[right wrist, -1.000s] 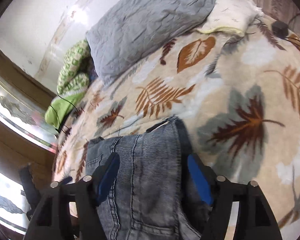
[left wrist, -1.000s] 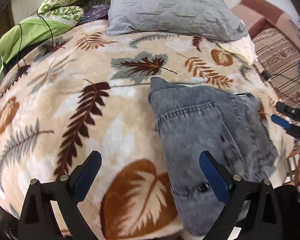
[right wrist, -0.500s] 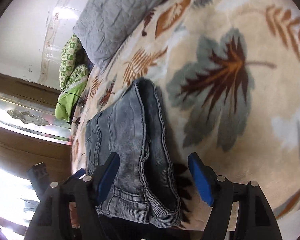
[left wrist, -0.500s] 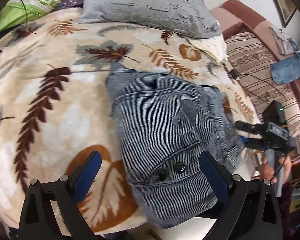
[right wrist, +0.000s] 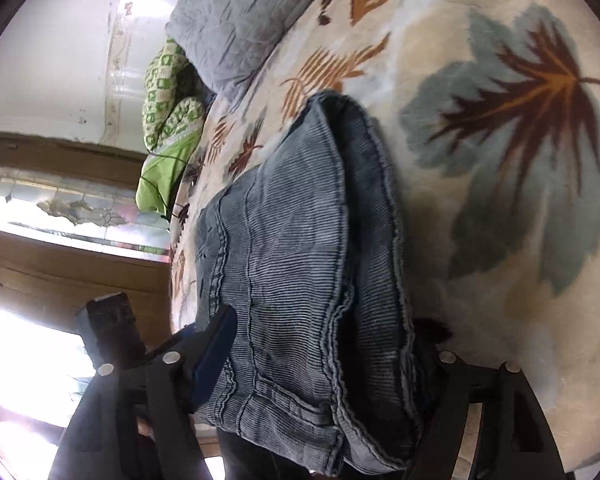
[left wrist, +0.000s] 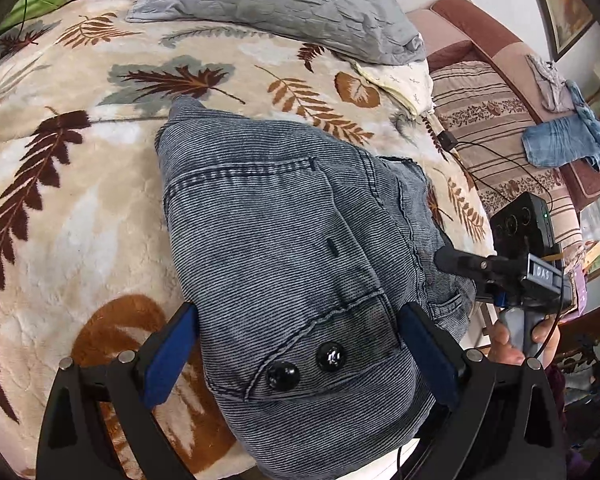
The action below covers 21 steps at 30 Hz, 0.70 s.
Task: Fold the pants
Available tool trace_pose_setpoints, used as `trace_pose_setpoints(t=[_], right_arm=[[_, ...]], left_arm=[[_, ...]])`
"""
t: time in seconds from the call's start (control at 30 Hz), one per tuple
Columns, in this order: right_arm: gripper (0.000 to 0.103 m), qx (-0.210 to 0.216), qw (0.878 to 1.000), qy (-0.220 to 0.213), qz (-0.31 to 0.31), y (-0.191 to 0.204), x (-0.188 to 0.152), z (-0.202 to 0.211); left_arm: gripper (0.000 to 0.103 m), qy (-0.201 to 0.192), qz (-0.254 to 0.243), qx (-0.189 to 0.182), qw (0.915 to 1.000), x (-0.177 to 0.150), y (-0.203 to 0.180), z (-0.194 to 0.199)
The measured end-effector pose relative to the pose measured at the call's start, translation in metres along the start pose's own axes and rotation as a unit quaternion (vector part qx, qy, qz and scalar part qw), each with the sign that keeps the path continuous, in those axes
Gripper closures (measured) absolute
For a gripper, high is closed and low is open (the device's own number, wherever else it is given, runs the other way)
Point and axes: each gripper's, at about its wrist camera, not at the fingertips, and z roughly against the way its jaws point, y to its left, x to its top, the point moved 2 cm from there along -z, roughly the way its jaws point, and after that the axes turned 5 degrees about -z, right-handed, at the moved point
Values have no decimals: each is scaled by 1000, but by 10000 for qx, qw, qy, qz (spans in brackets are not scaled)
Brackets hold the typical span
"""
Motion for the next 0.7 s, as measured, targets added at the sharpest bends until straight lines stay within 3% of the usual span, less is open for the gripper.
trace_pose_setpoints(t=[0.2, 0.47, 0.7], right_arm=[[26, -33, 10000, -8, -24, 1, 0, -2], [26, -115, 9999, -73, -31, 3, 1, -3], [28, -177, 9997, -147, 34, 8, 1, -5]], left_arm=[[4, 30, -1, 25, 10000, 1, 5, -2], [0, 244, -252, 393, 9986, 2, -2, -16], [3, 271, -2, 280, 9992, -5, 2, -14]])
